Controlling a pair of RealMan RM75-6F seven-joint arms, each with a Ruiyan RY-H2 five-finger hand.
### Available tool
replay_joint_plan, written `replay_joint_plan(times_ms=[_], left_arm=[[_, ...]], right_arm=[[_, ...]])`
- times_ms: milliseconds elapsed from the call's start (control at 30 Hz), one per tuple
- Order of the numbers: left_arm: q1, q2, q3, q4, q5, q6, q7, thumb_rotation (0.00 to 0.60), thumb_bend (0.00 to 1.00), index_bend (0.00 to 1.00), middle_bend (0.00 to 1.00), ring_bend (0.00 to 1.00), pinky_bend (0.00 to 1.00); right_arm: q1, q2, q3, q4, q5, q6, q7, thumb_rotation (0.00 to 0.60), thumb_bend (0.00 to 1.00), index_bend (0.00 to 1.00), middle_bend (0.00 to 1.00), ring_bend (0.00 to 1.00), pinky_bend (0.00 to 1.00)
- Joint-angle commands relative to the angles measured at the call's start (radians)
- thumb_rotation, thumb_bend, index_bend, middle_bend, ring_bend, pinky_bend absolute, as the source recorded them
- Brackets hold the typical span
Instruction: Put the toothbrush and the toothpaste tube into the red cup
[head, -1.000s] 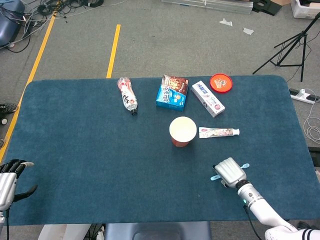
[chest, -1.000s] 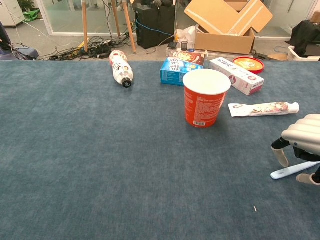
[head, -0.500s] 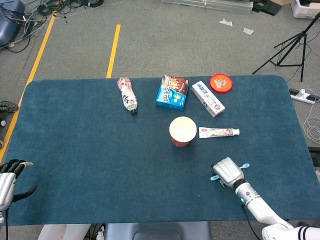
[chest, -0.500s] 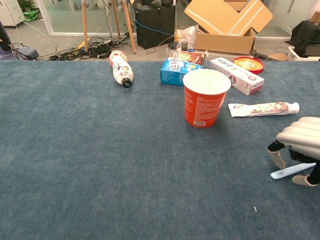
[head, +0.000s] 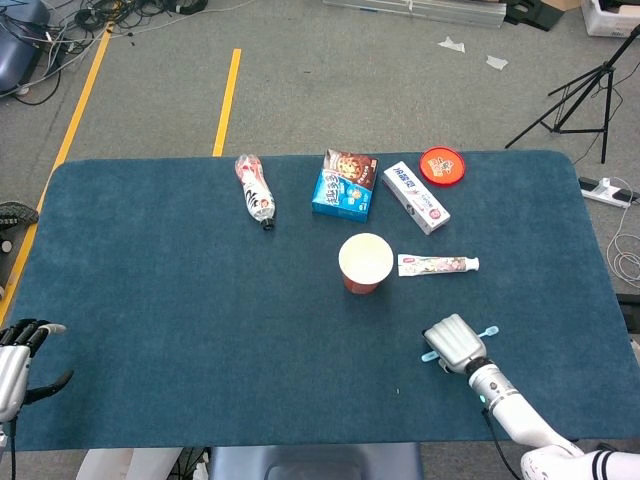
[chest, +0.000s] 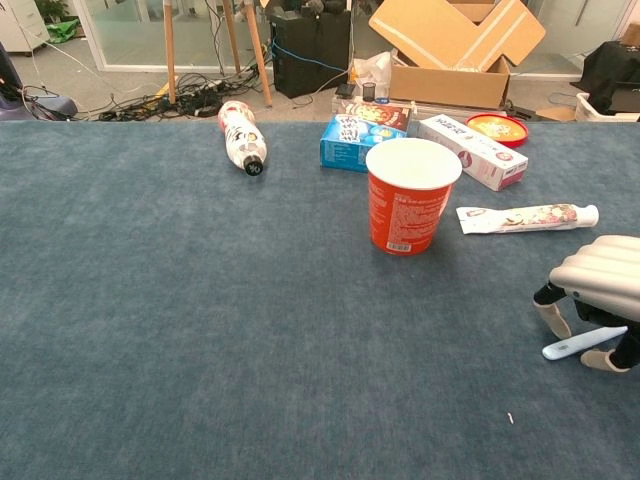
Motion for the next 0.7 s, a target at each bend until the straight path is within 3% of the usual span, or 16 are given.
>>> replay_joint_plan(times_ms=[33,700], left_arm=[[0.0,0.0,0.0,0.0,0.0,0.0,0.0,0.6,0.17,0.32,0.31,0.2,0.27],[0.002,0.003,-0.001,-0.002,0.001,0.002,-0.002,0.6,0.17,0.32,0.31,0.2,0.27]], right_arm=[[0.002,-0.003,0.0,0.003,0.003,-0.001,-0.001,0.6,0.2,0.54,1.0,1.0,1.0],[-0.006,-0.007,-0.003,0.006,-0.012,0.025,0.038,0.6,0.25,0.62,1.0,1.0,1.0]])
